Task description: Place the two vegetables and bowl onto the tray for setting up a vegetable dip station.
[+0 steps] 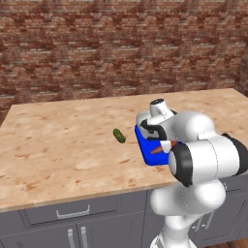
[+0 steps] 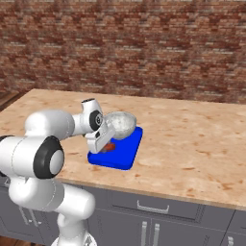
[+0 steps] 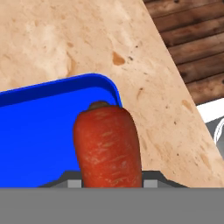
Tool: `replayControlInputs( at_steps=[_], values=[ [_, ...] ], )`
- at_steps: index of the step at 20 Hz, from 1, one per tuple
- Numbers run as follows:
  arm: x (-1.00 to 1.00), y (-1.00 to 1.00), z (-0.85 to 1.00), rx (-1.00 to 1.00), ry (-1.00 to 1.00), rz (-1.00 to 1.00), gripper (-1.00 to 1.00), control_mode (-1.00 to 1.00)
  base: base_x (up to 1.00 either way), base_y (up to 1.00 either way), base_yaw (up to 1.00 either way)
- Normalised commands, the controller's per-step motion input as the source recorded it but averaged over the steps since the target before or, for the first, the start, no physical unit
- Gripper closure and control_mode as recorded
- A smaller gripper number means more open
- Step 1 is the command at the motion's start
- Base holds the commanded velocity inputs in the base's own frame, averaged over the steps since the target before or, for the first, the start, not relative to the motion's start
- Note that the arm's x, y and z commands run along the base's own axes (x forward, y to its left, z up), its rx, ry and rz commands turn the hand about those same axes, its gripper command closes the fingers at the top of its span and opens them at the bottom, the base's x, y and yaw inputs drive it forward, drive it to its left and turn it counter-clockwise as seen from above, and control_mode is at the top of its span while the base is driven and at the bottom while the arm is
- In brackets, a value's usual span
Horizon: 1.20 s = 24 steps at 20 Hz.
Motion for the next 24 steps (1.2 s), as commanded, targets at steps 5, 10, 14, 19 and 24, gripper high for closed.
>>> replayControlInputs(
  at_steps=[5, 10, 14, 19, 24],
  values=[
    [0.13, -0.07, -0.09, 0.0, 0.0, 0.11, 1.0, -1.0, 0.0, 0.0, 0.0],
    [0.12, -0.02, -0.11, 0.0, 0.0, 0.07, 1.0, -1.0, 0.0, 0.0, 0.0],
    [0.14, 0.0, -0.13, 0.0, 0.0, 0.03, 1.0, -1.0, 0.0, 0.0, 0.0],
    [0.15, -0.02, -0.09, 0.0, 0.0, 0.0, 1.0, -1.0, 0.0, 0.0, 0.0],
    [0.15, -0.05, -0.06, 0.0, 0.0, 0.0, 1.0, -1.0, 0.0, 0.0, 0.0]
  ],
)
